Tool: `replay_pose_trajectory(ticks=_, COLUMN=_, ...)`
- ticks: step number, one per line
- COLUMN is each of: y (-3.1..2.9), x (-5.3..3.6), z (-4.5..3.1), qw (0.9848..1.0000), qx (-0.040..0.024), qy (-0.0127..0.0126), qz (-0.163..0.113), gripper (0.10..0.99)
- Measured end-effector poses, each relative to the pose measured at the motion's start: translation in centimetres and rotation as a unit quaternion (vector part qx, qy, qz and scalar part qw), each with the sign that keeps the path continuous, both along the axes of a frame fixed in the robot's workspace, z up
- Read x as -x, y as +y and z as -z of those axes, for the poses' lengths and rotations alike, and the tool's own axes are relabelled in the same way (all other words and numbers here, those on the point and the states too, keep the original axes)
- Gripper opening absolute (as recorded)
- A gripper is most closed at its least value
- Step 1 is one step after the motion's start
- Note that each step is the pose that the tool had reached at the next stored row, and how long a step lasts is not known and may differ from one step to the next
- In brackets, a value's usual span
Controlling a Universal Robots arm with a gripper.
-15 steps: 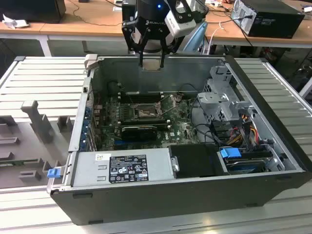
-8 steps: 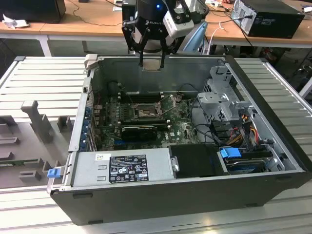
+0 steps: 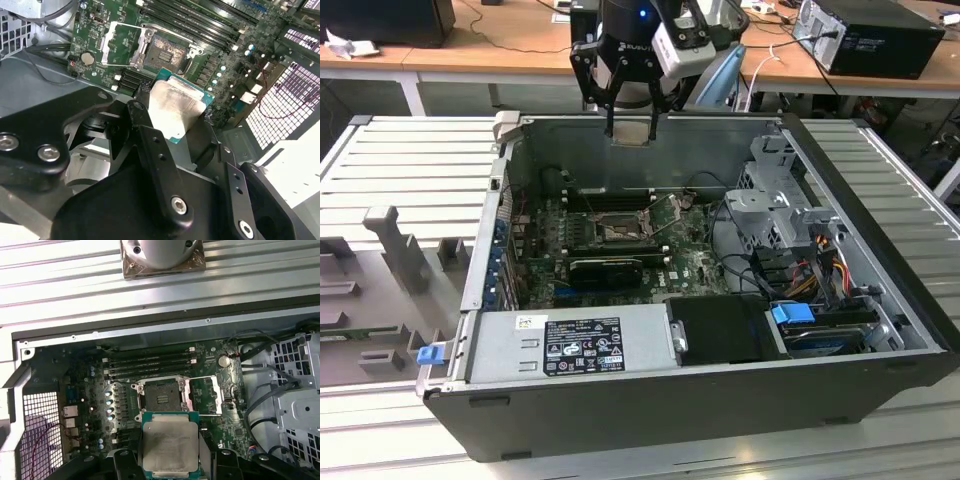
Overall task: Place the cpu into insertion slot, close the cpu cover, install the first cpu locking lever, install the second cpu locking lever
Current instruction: 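Place the cpu into insertion slot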
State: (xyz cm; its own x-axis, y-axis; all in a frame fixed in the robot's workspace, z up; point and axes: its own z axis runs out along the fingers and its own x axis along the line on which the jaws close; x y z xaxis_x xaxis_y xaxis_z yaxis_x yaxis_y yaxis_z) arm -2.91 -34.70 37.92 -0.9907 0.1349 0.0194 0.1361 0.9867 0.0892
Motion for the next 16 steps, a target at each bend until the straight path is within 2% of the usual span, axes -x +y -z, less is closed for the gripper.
replay_pose_trajectory(ticks=16, y=0.00, x=0.00, z=0.00, qw=0.9993, qx=0.0000, qy=0.0000, qz=0.036, gripper=0.537)
